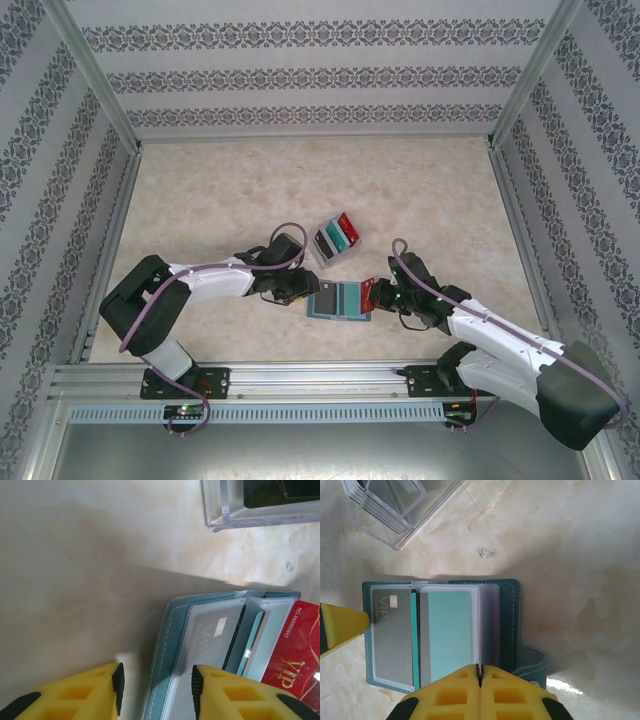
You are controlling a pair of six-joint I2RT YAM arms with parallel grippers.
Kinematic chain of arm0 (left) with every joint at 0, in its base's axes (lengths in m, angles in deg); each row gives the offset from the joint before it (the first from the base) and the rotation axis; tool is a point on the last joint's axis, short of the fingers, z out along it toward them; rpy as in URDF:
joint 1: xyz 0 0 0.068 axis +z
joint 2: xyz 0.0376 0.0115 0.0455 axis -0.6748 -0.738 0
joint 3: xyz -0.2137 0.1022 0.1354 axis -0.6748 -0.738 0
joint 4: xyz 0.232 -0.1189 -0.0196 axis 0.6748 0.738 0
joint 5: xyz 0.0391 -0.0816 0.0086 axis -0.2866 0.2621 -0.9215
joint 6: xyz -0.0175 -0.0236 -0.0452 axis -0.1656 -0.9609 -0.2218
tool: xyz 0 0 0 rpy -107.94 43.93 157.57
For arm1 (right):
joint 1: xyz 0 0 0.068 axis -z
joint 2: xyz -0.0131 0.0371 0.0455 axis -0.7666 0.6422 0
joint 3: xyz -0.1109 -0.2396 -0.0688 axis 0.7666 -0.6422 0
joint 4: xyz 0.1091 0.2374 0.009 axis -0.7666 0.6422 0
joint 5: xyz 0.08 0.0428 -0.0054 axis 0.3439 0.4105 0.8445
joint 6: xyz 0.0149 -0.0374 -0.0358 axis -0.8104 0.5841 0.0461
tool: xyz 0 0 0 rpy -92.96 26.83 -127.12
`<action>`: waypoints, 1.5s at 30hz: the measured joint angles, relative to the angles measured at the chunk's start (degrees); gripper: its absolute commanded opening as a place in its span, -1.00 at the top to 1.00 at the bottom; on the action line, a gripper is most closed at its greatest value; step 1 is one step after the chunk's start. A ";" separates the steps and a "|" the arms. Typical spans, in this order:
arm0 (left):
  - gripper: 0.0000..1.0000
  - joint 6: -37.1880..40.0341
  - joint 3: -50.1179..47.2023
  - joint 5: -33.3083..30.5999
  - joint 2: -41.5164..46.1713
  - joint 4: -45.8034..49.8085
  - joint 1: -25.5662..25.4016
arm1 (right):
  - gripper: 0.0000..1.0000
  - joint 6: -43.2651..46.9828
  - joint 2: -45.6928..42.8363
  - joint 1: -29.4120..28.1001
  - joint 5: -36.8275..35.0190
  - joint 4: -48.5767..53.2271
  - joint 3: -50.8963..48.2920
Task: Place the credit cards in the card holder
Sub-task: Flip over the card slot in the card holder.
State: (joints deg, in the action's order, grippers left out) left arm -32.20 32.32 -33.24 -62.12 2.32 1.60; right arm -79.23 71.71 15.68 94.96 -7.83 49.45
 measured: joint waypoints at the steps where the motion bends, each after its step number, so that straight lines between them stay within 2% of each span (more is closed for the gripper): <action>1: 0.26 -0.07 0.00 0.13 -0.09 -0.13 0.00 | 0.97 -0.28 0.35 0.00 0.26 -0.48 0.00; 10: 0.37 -0.07 0.04 0.50 -1.40 -0.52 -0.11 | 0.95 -1.92 0.35 0.42 2.12 -2.43 0.00; 19: 0.48 -0.07 0.07 0.55 -1.57 -0.59 -0.52 | 0.95 -2.49 -5.73 0.50 3.08 -2.08 0.17; 24: 0.52 -0.15 0.07 0.68 -1.90 -0.87 -0.61 | 0.96 -2.51 -1.42 -0.24 5.16 -4.07 2.32; 33: 0.52 -2.49 -0.07 1.57 -2.78 -4.59 -2.36 | 0.98 -4.31 7.34 -3.39 6.54 -11.45 3.61; 45: 0.27 -3.93 -2.80 -1.51 0.92 -4.63 -2.62 | 1.00 -7.26 5.51 -1.11 7.32 -16.85 -3.26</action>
State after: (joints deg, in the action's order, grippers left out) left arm -36.13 29.52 -34.75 -61.20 -2.31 -1.02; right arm -86.49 77.21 14.56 102.28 -24.68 46.19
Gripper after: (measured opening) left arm 0.356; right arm 0.038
